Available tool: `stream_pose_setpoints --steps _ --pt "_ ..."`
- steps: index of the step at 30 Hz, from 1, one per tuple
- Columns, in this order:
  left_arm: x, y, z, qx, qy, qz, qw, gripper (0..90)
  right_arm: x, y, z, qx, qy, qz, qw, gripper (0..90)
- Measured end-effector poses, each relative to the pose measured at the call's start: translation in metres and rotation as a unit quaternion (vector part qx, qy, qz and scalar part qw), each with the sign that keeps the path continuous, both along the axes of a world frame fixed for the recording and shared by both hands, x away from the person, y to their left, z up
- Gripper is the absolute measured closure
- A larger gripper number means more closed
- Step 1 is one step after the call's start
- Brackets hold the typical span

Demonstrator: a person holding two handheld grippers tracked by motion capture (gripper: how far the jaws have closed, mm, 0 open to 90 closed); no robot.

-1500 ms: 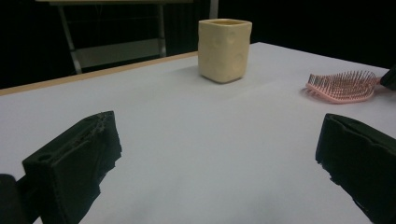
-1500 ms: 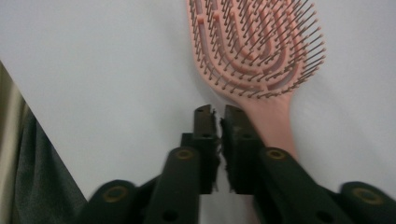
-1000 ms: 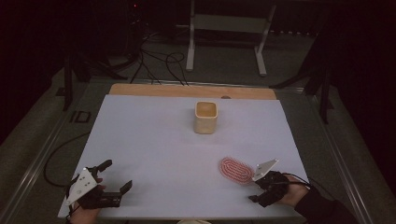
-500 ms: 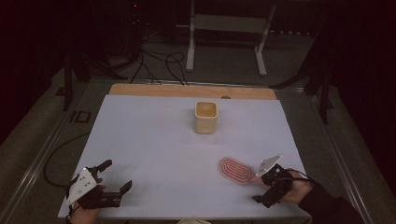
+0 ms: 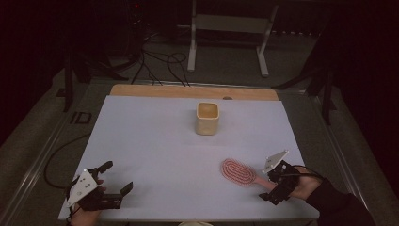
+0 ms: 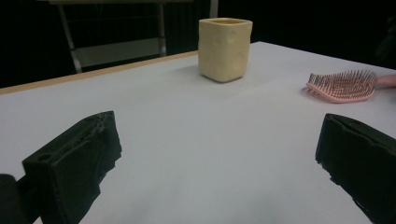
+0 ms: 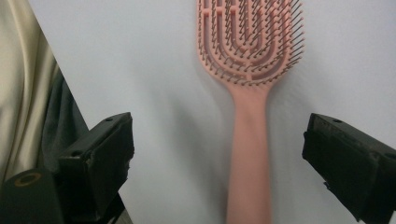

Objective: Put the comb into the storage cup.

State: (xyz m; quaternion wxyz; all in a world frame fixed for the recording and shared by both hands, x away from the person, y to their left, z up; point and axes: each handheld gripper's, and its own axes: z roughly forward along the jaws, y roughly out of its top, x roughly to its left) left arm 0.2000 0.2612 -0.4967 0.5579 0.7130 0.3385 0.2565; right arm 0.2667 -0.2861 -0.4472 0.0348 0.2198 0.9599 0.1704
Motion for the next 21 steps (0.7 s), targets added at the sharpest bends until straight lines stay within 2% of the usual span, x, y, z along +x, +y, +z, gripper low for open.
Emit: stream_pose_setpoints --steps 2,4,9,15,17,18,21 --pt "0.000 0.000 0.000 0.000 0.000 0.000 1.0000 0.2 0.001 0.000 0.001 0.000 -0.001 0.000 1.0000 10.8" --pt "0.000 0.000 0.000 -0.001 0.000 0.000 1.0000 0.2 0.005 0.000 0.001 -0.010 0.000 0.000 0.9999 12.9" --pt "0.000 0.000 0.000 -0.001 0.000 0.000 1.0000 0.2 0.012 -0.001 -0.001 -0.010 -0.001 0.009 0.9999 13.1" --pt "0.000 0.000 0.000 -0.001 0.001 0.000 1.0000 0.2 0.019 0.000 -0.006 -0.020 0.008 0.021 0.9995 12.8" --pt "0.000 0.000 0.000 0.000 0.000 0.000 1.0000 0.2 0.020 0.002 -0.007 -0.020 0.010 0.027 0.9994 12.8" --pt "0.000 0.000 0.000 0.000 0.000 -0.001 1.0000 0.2 0.018 0.004 -0.008 -0.022 0.014 0.019 0.9995 12.8" --pt "0.000 0.000 0.000 -0.001 0.001 0.000 1.0000 0.2 0.021 0.005 -0.010 -0.024 0.014 0.028 0.9992 13.3"
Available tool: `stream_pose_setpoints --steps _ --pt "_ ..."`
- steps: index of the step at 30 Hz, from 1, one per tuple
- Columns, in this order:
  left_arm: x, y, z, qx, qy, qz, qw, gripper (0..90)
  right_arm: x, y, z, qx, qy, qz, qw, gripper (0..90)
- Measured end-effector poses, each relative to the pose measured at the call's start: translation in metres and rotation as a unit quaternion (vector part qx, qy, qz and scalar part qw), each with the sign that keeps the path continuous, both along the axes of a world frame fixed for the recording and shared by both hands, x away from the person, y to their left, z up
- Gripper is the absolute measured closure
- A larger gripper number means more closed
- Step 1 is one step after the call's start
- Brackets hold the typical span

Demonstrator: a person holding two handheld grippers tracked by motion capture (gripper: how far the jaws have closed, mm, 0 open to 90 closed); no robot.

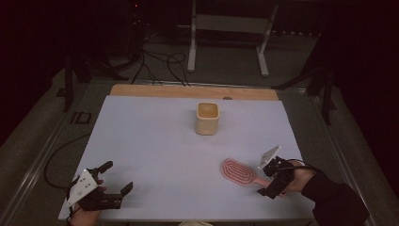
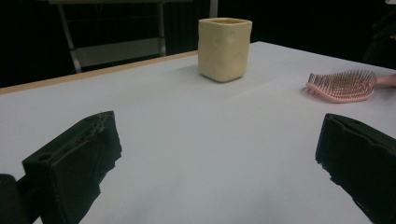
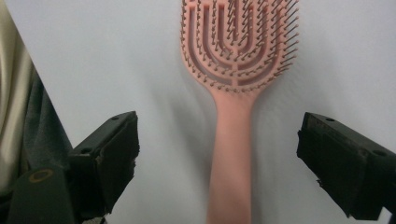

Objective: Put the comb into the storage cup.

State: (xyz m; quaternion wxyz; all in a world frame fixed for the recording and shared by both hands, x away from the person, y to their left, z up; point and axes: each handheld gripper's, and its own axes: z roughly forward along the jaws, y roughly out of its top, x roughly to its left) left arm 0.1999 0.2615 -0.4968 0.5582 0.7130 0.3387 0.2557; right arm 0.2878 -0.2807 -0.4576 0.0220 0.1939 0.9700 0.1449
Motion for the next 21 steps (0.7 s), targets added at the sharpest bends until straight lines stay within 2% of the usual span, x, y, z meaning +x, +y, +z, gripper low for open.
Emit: stream_pose_setpoints --steps 6,8,10,11,15,16,21 --pt "0.000 0.000 0.000 0.001 0.000 0.000 1.0000 0.2 0.003 0.004 -0.003 -0.004 0.001 0.008 1.0000 21.3" --pt "0.000 0.000 0.000 0.001 0.000 0.000 1.0000 0.2 0.004 0.005 -0.004 -0.008 -0.003 0.006 0.9999 28.1" --pt "0.000 0.000 0.000 0.001 0.000 0.000 1.0000 0.2 0.003 0.006 -0.004 -0.012 -0.002 0.005 0.9999 29.0" --pt "0.000 0.000 0.000 0.001 0.000 0.000 1.0000 0.2 0.004 0.007 -0.005 -0.016 0.000 0.002 0.9999 35.8" --pt "0.000 0.000 0.000 0.000 0.001 0.000 1.0000 0.2 0.004 0.009 -0.008 -0.024 0.004 0.009 0.9997 38.4" --pt "0.000 0.000 0.000 -0.001 0.002 -0.001 1.0000 0.2 0.005 0.011 -0.010 -0.031 0.005 0.007 0.9995 43.1" --pt "0.000 0.000 0.000 -0.001 0.002 -0.001 1.0000 0.2 0.008 0.012 -0.014 -0.039 0.001 0.003 0.9992 49.3"
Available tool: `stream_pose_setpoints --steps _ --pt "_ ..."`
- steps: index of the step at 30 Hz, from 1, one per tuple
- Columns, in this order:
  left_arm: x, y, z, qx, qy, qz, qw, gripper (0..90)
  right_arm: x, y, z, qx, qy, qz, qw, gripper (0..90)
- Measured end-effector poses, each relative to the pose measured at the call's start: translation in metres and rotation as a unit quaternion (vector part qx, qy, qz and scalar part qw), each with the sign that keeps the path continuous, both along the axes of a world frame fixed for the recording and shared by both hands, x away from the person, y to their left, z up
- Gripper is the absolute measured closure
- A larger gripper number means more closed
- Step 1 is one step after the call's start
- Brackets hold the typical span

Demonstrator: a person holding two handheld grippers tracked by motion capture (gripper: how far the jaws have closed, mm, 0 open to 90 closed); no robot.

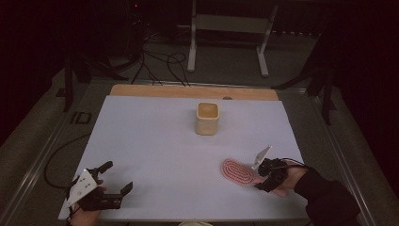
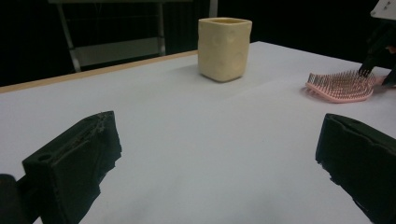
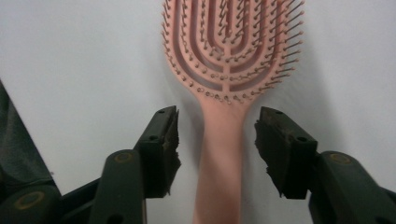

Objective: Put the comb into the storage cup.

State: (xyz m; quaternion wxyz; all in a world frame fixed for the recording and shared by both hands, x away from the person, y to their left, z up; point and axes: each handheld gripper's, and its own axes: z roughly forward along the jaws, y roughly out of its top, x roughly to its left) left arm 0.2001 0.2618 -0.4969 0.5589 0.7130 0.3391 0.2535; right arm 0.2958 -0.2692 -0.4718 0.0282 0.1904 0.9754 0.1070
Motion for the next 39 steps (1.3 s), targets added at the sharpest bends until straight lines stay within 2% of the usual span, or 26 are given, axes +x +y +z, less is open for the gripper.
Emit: stream_pose_setpoints --steps 8,14,24,26,30,33,39 --pt "0.000 0.001 0.000 -0.004 0.001 0.001 1.0000 0.3 0.003 0.002 -0.004 -0.023 -0.007 -0.009 0.9997 59.7" --pt "0.000 0.001 0.000 -0.004 0.001 0.000 1.0000 0.2 0.002 0.004 -0.005 -0.033 -0.002 -0.013 0.9994 62.0" --pt "0.000 0.001 0.000 -0.005 0.002 -0.001 1.0000 0.2 -0.001 0.011 -0.008 -0.052 -0.018 -0.005 0.9985 65.3" --pt "0.001 0.001 0.000 -0.006 0.002 -0.001 1.0000 0.2 -0.004 0.015 -0.010 -0.073 -0.024 -0.001 0.9970 66.8" --pt "0.000 0.001 0.000 -0.006 0.002 -0.001 1.0000 0.2 -0.006 0.019 -0.014 -0.090 -0.025 -0.002 0.9956 67.9" --pt "0.001 0.001 0.000 -0.007 0.002 -0.002 1.0000 0.2 -0.004 0.018 -0.014 -0.088 -0.019 0.002 0.9960 68.6" --pt "0.001 0.001 -0.001 -0.006 0.003 -0.002 1.0000 0.2 -0.001 0.017 -0.015 -0.083 -0.004 -0.012 0.9965 69.7"
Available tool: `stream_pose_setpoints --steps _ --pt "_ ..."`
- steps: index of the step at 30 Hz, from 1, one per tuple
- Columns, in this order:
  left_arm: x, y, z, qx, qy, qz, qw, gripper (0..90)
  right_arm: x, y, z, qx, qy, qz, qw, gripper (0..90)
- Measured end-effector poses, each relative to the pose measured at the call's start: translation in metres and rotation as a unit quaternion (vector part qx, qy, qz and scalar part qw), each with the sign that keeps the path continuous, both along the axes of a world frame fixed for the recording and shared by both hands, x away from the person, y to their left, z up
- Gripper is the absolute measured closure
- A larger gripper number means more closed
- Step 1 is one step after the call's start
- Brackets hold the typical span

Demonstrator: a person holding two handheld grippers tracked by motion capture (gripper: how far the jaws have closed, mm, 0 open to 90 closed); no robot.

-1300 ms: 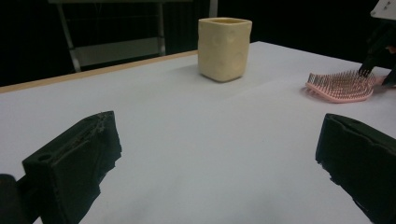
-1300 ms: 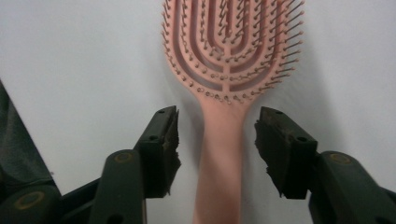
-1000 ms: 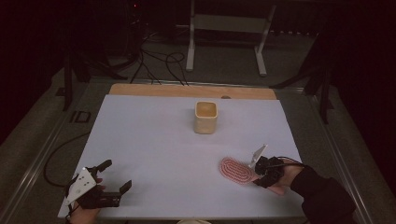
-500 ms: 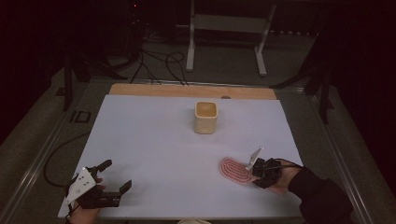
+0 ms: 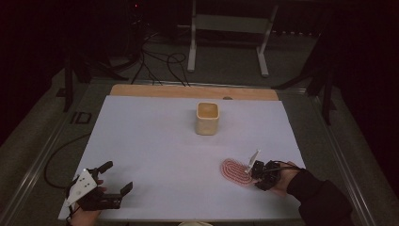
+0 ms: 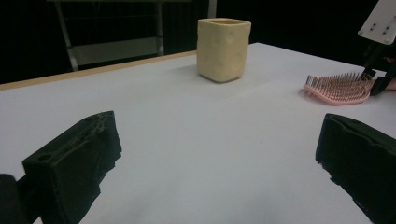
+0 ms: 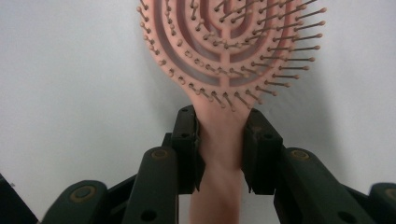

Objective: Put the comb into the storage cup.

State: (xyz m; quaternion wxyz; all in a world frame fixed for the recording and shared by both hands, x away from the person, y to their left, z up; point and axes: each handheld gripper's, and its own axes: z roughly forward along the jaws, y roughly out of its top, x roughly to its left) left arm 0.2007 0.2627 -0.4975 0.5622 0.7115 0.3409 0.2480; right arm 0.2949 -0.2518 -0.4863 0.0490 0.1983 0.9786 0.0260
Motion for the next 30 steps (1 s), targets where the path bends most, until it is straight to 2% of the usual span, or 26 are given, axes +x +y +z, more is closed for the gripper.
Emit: stream_pose_setpoints --steps 4,13,23,27,30 --pt "0.0003 0.0002 -0.0002 -0.002 0.002 0.000 1.0000 0.2 -0.0006 -0.0016 -0.0002 0.006 -0.001 -0.006 1.0000 70.2" --pt "0.0003 -0.0002 0.0001 -0.001 0.002 0.001 1.0000 0.2 -0.0035 -0.0025 0.0004 0.009 -0.012 0.006 0.9999 70.6" --pt "0.0006 0.0005 -0.0001 -0.004 0.002 0.004 1.0000 0.2 -0.0022 -0.0044 0.0017 0.047 -0.021 -0.005 0.9986 70.6" --pt "0.0004 0.0008 0.0003 -0.005 0.001 0.006 1.0000 0.2 -0.0013 -0.0023 0.0043 0.055 -0.031 -0.002 0.9980 70.6" --pt "0.0004 0.0013 0.0004 -0.006 0.002 0.009 0.9999 0.2 0.0012 -0.0004 0.0075 0.074 -0.042 -0.013 0.9963 70.7"
